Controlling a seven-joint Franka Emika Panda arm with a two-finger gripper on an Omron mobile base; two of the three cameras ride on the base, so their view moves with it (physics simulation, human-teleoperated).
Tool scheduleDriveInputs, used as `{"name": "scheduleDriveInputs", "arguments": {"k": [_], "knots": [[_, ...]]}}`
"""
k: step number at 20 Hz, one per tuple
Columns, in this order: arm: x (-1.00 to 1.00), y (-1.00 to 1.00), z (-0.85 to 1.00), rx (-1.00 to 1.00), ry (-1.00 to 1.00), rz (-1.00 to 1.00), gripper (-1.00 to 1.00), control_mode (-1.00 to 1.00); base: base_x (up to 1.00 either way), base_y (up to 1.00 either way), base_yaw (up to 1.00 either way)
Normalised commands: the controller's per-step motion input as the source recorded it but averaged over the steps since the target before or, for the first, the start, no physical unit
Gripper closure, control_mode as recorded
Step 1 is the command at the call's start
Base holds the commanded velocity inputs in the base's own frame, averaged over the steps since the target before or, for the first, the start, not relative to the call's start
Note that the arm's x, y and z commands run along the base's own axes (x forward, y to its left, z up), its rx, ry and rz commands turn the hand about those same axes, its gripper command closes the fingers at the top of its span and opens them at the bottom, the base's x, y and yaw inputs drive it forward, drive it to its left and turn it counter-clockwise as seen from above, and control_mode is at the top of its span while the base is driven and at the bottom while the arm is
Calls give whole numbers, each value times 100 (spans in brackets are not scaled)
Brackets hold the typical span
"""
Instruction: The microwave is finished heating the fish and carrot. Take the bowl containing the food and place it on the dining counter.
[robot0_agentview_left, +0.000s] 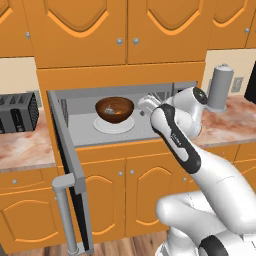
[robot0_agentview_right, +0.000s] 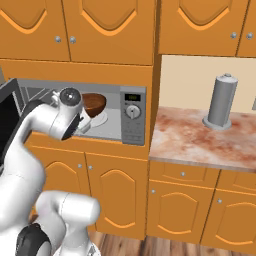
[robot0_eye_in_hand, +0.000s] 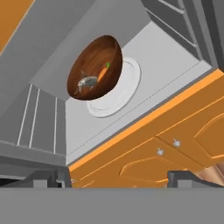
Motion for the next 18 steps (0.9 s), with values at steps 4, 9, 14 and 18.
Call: {"name": "scheduleDriveInputs", "arguments": {"k": [4, 9, 14, 18], "knots": [[68, 0, -14, 0, 0, -2, -100, -100, 0, 0, 0], [64, 3, -24, 0, 0, -1, -100, -100, 0, 0, 0], [66, 15, -36, -1, 0, -1, -100, -100, 0, 0, 0], [64, 19, -30, 0, 0, -2, -100, -100, 0, 0, 0]]}}
